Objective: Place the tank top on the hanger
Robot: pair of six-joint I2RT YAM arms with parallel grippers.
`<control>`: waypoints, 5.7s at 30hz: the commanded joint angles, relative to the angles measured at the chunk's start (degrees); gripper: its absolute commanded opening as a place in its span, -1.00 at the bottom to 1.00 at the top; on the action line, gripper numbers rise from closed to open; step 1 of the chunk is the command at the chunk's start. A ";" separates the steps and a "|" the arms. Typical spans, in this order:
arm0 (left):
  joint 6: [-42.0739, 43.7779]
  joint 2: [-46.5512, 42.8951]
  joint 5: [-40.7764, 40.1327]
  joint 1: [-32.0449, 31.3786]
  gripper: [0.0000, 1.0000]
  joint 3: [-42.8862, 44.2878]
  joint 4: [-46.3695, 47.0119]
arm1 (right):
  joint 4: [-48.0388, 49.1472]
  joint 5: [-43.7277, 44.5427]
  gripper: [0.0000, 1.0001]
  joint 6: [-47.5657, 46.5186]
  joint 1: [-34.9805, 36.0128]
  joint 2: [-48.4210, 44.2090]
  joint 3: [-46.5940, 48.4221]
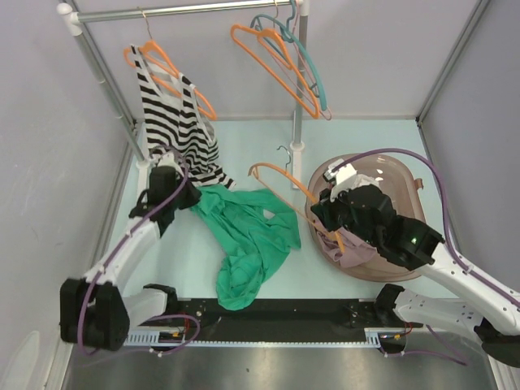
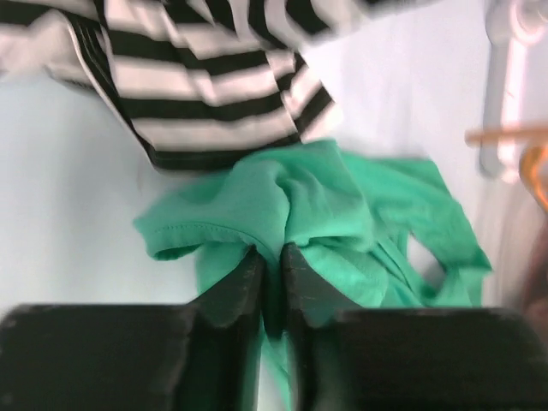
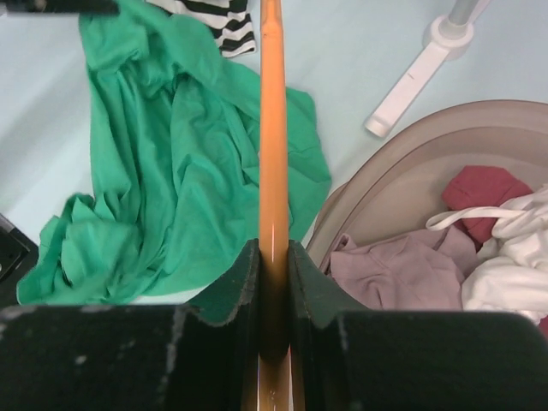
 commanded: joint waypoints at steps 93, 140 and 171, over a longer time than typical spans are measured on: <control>12.30 -7.53 12.30 2.20 -1.00 21.27 -16.94 | 10.78 -15.76 -1.00 -5.11 1.92 -6.41 -0.29; 4.05 -10.34 40.86 2.20 -1.00 33.83 -14.93 | 31.42 -25.25 -1.00 -4.41 -0.63 -4.39 -12.67; 18.87 -13.32 27.07 2.20 0.99 33.22 -21.26 | 38.38 -41.49 -1.00 -0.54 -8.97 -4.39 -12.07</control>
